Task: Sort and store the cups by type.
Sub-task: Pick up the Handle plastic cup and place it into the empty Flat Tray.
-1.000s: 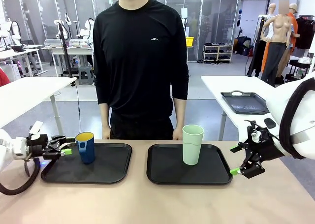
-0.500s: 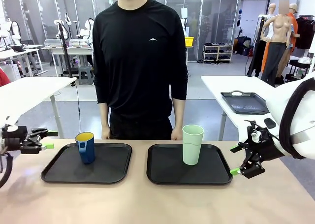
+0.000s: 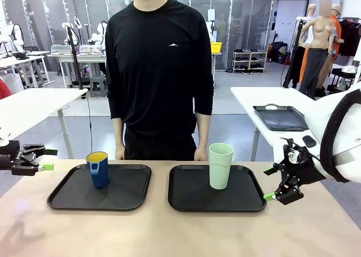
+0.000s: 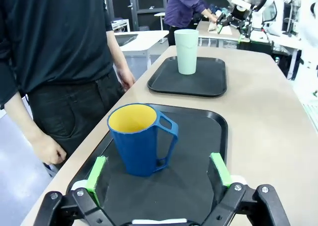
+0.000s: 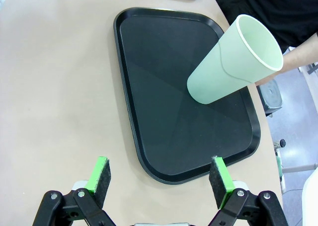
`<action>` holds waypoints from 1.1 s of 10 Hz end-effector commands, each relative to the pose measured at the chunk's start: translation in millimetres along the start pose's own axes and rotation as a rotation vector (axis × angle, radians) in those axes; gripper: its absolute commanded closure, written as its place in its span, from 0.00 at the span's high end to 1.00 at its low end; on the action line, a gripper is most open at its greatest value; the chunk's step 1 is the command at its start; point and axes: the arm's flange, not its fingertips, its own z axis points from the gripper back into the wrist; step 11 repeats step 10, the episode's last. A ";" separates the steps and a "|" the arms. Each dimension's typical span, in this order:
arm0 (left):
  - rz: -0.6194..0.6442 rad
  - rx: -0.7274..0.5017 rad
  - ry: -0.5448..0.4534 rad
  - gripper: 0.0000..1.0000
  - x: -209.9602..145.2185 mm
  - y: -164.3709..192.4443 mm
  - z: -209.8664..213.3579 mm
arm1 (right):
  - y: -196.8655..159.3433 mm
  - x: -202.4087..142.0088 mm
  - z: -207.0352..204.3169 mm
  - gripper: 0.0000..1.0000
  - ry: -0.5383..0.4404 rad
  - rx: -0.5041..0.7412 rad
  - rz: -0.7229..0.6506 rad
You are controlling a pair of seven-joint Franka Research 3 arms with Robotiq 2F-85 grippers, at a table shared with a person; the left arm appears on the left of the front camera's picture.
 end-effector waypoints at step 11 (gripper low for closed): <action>0.005 -0.007 -0.014 1.00 -1.9 0.4 -2.0 | 0.0 0.6 -0.6 1.00 0.001 -0.001 0.005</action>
